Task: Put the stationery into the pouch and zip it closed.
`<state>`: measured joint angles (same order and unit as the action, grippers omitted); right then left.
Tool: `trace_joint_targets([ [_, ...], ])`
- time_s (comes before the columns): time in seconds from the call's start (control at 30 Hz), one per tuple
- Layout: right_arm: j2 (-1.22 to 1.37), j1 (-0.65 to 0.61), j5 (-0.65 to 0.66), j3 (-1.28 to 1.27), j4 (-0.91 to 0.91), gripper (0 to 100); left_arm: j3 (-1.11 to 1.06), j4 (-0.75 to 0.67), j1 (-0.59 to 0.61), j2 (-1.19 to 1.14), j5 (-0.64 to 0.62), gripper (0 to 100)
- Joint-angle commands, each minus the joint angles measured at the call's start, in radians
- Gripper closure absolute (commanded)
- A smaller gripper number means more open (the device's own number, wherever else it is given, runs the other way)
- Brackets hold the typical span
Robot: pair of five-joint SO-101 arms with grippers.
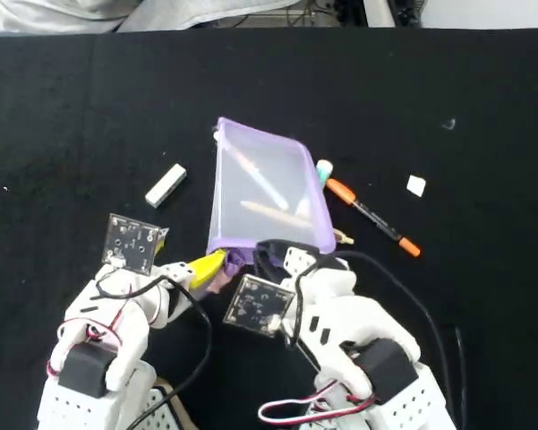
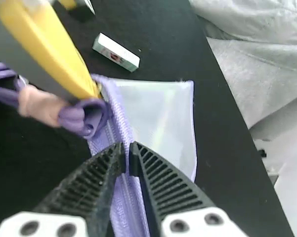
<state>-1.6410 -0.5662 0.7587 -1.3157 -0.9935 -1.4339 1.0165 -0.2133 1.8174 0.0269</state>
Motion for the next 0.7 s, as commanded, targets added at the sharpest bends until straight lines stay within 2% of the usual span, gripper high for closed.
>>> trace_joint_targets([
  [0.0,-0.007,-0.015,-0.011,0.054,-0.006,98.8,0.002,-0.029,-0.005,0.008,-0.003,67],
  [0.2,-0.007,-0.011,-0.011,0.053,-0.006,98.8,0.035,-0.023,-0.005,0.008,-0.005,68],
  [0.5,-0.007,-0.011,-0.011,0.053,-0.006,98.8,0.058,-0.011,-0.007,0.008,-0.005,98],
  [0.67,-0.007,-0.011,-0.011,0.053,-0.002,98.7,0.058,-0.011,-0.007,0.008,-0.005,97],
])
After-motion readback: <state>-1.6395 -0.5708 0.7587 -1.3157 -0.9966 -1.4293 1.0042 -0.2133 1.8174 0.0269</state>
